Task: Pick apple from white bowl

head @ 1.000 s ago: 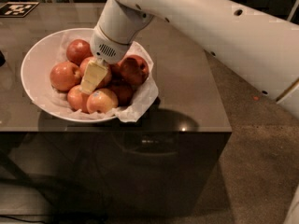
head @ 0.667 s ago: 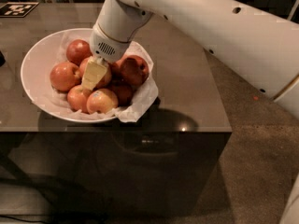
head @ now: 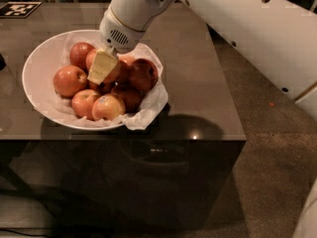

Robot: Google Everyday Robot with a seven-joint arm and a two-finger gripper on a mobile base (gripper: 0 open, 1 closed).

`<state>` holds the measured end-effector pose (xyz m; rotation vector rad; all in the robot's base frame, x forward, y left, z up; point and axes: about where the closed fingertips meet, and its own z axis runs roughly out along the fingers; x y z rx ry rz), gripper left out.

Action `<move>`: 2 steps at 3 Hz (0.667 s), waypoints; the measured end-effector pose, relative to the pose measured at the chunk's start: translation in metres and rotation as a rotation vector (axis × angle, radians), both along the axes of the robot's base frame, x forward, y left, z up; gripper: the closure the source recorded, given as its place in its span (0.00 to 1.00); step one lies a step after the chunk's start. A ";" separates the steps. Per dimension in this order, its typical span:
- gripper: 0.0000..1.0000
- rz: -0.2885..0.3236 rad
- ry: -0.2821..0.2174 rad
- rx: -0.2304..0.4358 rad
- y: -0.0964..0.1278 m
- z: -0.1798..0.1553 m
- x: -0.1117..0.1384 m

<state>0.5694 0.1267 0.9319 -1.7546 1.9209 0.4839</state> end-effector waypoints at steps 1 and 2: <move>1.00 -0.008 0.049 0.033 -0.006 0.018 0.005; 1.00 -0.007 0.074 0.083 -0.009 0.056 0.001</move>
Offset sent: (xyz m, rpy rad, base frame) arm -0.0016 -0.0162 0.1073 0.1473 0.1019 -0.0118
